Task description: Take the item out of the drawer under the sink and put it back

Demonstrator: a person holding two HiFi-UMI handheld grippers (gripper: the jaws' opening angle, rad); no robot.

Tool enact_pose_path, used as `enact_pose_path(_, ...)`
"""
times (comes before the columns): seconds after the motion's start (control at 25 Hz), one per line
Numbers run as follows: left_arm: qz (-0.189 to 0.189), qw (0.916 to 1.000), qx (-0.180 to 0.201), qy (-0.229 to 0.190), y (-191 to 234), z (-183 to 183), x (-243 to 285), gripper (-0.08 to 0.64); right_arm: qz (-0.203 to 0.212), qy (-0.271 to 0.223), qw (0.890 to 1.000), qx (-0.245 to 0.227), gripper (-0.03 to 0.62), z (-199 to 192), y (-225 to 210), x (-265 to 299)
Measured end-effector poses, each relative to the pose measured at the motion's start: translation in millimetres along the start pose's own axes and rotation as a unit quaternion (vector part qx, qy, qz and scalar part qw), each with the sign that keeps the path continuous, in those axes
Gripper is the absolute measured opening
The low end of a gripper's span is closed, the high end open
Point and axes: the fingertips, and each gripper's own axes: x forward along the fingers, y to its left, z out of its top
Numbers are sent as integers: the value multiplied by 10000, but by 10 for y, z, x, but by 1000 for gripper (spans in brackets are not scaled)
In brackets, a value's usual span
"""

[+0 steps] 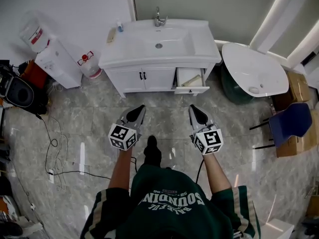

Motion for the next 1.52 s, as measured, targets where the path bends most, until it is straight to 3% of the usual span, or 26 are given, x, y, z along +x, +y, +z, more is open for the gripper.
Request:
enact_pose_path(0.64,-790,9967,27,198,1388,321,1602,49,-600,120,9980,157,2,136,-773,1889)
enact_pose_path(1.04,-1119,9927,-182,404,1807,191,2286,49,-778,344,9959,314,2,-44,-1123,2541)
enact_pose_path(1.52,-1166,9915,-196,541,1944,258,3456,49,-766,322,9957,399,2,-117,-2093,3172)
